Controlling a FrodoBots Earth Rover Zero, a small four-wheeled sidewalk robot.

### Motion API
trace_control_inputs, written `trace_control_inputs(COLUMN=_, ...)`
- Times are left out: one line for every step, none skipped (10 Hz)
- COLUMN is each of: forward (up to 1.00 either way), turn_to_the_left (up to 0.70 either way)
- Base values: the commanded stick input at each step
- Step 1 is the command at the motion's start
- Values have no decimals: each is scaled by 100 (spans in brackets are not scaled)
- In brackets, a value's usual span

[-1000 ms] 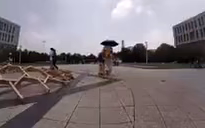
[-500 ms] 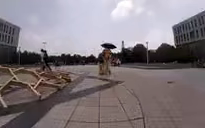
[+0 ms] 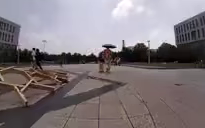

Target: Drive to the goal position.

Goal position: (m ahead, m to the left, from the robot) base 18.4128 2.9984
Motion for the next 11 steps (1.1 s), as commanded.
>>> trace_control_inputs(forward=70, turn_to_the_left=0)
trace_control_inputs(forward=70, turn_to_the_left=0)
trace_control_inputs(forward=70, turn_to_the_left=0)
trace_control_inputs(forward=70, turn_to_the_left=0)
trace_control_inputs(forward=70, turn_to_the_left=0)
trace_control_inputs(forward=70, turn_to_the_left=0)
trace_control_inputs(forward=70, turn_to_the_left=0)
trace_control_inputs(forward=70, turn_to_the_left=0)
trace_control_inputs(forward=70, turn_to_the_left=0)
trace_control_inputs(forward=70, turn_to_the_left=0)
trace_control_inputs(forward=70, turn_to_the_left=0)
